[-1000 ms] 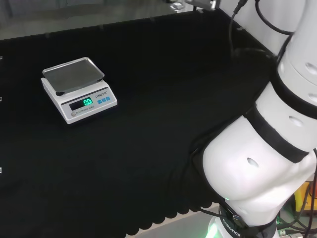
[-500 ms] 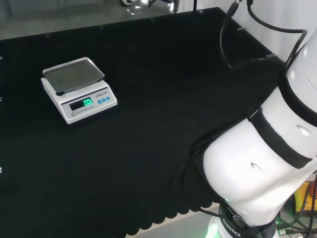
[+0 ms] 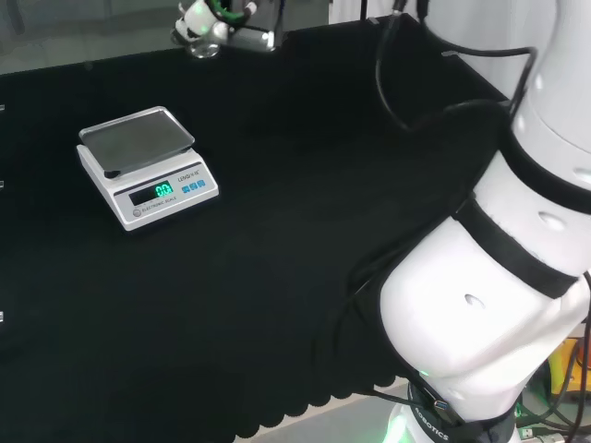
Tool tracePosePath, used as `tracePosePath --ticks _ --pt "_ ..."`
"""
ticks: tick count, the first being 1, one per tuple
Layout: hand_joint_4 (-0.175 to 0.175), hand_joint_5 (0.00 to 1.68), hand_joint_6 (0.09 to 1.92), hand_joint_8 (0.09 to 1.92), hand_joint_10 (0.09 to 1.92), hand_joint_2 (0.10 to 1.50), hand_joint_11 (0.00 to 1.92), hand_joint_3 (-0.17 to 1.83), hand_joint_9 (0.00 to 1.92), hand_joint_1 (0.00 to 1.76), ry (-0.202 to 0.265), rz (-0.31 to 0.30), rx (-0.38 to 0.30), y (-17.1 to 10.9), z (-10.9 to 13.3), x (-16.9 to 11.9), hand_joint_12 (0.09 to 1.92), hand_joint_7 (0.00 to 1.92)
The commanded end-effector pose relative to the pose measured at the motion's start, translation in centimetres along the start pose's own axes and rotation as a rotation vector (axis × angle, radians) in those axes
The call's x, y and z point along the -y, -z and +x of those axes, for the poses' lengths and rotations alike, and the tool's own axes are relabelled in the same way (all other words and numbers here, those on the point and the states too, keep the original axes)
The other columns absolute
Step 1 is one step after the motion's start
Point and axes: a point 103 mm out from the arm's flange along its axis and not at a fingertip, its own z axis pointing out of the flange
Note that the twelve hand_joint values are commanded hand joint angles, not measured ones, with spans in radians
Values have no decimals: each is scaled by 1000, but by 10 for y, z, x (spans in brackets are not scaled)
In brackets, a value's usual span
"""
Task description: Put the beaker on the electronic balance.
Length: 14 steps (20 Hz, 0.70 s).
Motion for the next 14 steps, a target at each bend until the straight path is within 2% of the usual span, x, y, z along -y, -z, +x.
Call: tracePosePath --ticks 1,6,14 --pt "-175 1326 708 503 496 512 1541 905 1910 1204 99 97 -54 -69 63 -67 810 1774" --pt "-175 1324 712 503 503 511 1538 908 1911 1204 129 139 -44 -100 79 -101 812 1776" --pt "-175 1321 719 504 514 510 1534 912 1909 1204 125 196 -54 -138 87 -134 816 1782"
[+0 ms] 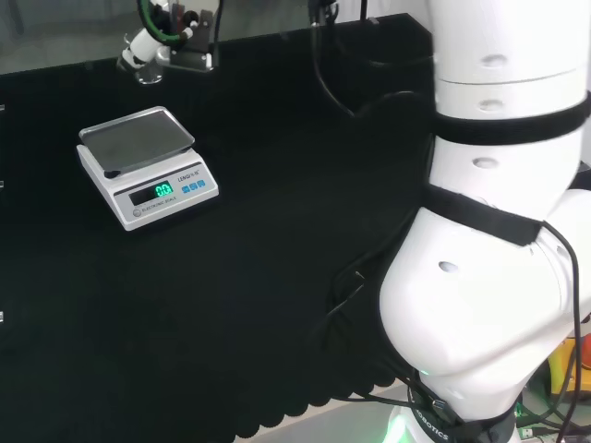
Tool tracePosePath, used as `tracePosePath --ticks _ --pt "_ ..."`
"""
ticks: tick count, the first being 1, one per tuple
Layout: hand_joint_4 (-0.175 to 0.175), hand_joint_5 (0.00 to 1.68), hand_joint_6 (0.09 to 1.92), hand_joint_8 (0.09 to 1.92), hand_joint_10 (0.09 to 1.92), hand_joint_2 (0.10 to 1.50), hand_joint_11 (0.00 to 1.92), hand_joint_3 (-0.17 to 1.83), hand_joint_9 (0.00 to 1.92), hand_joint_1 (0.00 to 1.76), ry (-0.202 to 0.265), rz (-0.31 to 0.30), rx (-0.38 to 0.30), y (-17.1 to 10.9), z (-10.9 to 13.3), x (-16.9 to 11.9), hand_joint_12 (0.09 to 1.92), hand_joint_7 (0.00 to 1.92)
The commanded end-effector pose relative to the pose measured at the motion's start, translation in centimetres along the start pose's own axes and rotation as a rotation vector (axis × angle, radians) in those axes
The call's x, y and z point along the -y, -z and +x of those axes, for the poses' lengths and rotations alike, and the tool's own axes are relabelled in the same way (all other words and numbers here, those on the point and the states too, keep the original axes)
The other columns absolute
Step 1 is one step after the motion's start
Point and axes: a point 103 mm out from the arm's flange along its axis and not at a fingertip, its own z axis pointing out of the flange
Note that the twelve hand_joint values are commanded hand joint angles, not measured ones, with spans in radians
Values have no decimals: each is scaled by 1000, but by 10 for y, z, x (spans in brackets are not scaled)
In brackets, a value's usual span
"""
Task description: Put the beaker on the electronic balance.
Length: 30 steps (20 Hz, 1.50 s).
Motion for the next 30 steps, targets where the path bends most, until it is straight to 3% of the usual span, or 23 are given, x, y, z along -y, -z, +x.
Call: tracePosePath --ticks 1,13,19,30 --pt "-175 1321 719 505 515 510 1533 912 1909 1204 40 87 -40 -45 22 -38 816 1782" --pt "-175 1319 727 505 530 508 1529 918 1908 1203 21 156 -37 -88 6 -50 821 1784" --pt "-175 1317 732 506 538 507 1527 921 1905 1203 -17 175 -41 -105 1 -54 824 1784" --pt "-175 1315 739 507 551 505 1525 926 1900 1203 -2 197 -53 -120 -11 -59 828 1784"
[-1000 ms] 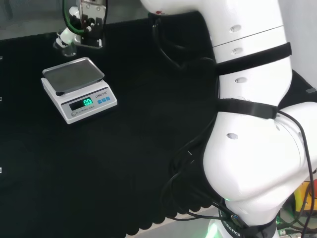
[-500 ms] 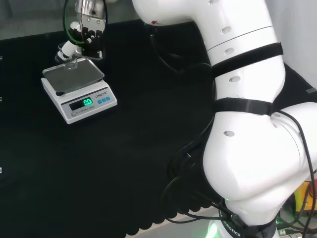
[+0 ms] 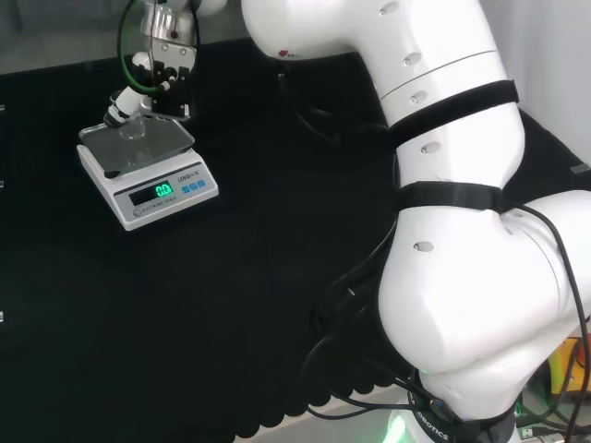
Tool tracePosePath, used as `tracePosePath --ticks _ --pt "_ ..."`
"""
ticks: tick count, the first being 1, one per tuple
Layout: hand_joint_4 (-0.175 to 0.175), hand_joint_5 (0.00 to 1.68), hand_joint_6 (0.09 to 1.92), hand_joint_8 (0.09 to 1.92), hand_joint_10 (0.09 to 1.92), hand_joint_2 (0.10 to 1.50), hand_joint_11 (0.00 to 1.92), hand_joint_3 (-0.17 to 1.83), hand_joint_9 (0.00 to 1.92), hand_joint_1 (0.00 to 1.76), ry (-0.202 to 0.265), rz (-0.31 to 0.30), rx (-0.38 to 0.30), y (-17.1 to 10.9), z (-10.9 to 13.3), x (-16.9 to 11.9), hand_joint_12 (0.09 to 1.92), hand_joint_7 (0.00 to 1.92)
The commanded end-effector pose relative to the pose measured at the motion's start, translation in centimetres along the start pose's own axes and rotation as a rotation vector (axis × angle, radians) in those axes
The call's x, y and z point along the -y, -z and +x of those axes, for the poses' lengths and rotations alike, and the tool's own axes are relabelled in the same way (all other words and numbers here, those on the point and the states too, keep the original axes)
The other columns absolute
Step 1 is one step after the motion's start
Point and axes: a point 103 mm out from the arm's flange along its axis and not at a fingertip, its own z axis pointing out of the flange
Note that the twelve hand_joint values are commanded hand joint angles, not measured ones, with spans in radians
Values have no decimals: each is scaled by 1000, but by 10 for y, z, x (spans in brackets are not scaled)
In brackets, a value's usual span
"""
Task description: Put the beaker on the electronic balance.
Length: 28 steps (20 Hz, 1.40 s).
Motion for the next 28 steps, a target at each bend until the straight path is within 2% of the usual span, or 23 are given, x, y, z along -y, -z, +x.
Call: tracePosePath --ticks 1,13,19,26,28 --pt "-175 1314 740 508 552 505 1524 926 1900 1203 2 10 -19 -5 -11 0 828 1784" --pt "-175 1312 746 510 565 504 1521 931 1894 1202 -33 9 -23 -19 -16 -7 832 1783" --pt "-175 1311 748 511 570 504 1520 932 1894 1203 -23 23 -2 -25 -16 -10 834 1783" --pt "-175 1311 750 512 575 504 1516 933 1892 1202 -23 35 -21 -27 -17 -12 835 1783" --pt "-175 1317 731 523 616 505 1486 922 1874 1201 -7 51 -30 -26 -12 -11 873 1779"
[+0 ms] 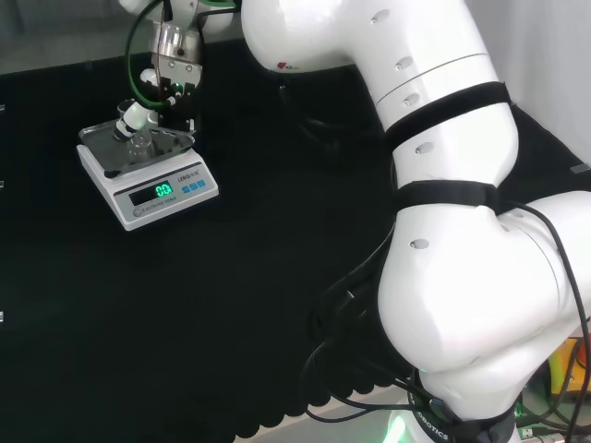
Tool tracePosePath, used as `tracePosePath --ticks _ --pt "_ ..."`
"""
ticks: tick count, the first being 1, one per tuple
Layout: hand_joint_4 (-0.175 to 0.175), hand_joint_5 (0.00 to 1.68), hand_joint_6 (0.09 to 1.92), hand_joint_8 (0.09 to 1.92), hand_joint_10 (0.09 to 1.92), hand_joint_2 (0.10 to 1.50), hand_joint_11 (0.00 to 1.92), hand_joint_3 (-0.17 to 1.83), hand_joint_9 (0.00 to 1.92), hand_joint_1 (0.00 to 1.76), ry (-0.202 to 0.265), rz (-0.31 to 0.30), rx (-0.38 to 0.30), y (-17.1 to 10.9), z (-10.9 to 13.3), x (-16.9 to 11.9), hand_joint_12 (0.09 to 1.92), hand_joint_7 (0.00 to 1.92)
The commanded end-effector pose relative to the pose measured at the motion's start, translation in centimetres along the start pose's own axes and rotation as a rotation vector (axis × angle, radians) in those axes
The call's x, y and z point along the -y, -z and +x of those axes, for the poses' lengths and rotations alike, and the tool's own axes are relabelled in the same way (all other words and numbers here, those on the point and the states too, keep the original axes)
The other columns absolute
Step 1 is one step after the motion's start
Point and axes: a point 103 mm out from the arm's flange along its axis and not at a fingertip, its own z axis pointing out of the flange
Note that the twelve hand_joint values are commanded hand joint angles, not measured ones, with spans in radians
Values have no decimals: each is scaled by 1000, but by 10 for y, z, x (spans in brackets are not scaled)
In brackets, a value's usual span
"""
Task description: Put the beaker on the electronic balance.
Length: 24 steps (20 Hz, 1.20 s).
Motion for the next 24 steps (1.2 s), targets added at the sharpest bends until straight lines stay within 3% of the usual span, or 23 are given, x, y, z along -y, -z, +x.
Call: tracePosePath --ticks 1,2,4,5,7,8,12,17,24 --pt "-144 1316 716 538 640 520 1456 893 1841 1194 25 42 -12 1 7 1 906 1754" --pt "-140 1174 732 627 694 543 1294 802 1629 1103 36 60 -7 2 8 2 1019 1531" --pt "-118 644 705 815 780 581 798 616 956 923 54 63 -3 9 8 6 1305 861" --pt "-111 475 651 861 827 596 598 546 666 863 61 54 -8 15 7 9 1389 603" --pt "-103 302 511 881 892 617 285 447 247 786 72 42 -9 27 7 15 1482 268" --pt "-102 268 432 878 900 628 179 405 128 762 76 37 -9 33 6 19 1508 167" --pt "-102 245 193 843 719 667 10 292 5 723 86 12 -15 56 2 34 1487 15" --pt "-102 274 110 831 675 686 0 245 0 714 115 -23 -68 87 -9 54 1464 3" --pt "-100 317 113 838 671 692 0 238 0 707 265 16 -185 137 -35 105 1459 30"
